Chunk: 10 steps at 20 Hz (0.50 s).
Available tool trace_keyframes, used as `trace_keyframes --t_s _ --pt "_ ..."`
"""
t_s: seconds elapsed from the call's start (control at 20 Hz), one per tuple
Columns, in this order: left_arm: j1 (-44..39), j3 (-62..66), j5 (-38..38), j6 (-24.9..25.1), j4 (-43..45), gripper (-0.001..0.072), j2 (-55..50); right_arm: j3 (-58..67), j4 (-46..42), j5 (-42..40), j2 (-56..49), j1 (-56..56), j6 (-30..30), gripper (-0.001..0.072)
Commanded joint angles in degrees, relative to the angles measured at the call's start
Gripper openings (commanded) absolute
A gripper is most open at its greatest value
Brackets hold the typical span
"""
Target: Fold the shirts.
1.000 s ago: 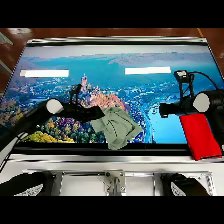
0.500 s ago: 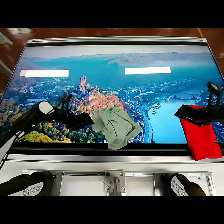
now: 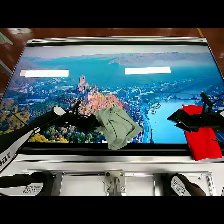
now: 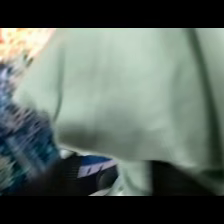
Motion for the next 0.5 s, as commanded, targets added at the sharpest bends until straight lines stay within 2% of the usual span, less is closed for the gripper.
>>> trace_keyframes --t_s 0.0,0.05,0.15,0.3,0.45 --pt "-0.04 -0.07 2.51 1.11 -4.17 0.0235 -1.01 -0.28 1.68 2.49 -2.8 -0.17 -0.7 0.0676" --pt "-0.04 -0.07 2.45 1.09 -4.2 0.0229 -1.01 -0.35 2.38 2.62 -4.0 -0.17 -0.7 0.0675" --pt "-0.04 -0.07 1.84 2.34 -4.24 0.0036 -0.9 -1.4 5.84 2.29 -6.38 0.04 -1.4 0.0675" --pt "-0.02 -0.04 0.02 3.5 -4.22 0.0035 -0.66 -4.31 6.54 -0.96 -9.27 5.84 -3.04 0.0675" --pt "0.02 -0.07 -2.36 5.31 -4.2 0.0034 0.44 -5.03 6.86 -8.22 -11.58 13.38 -2.01 0.0676"
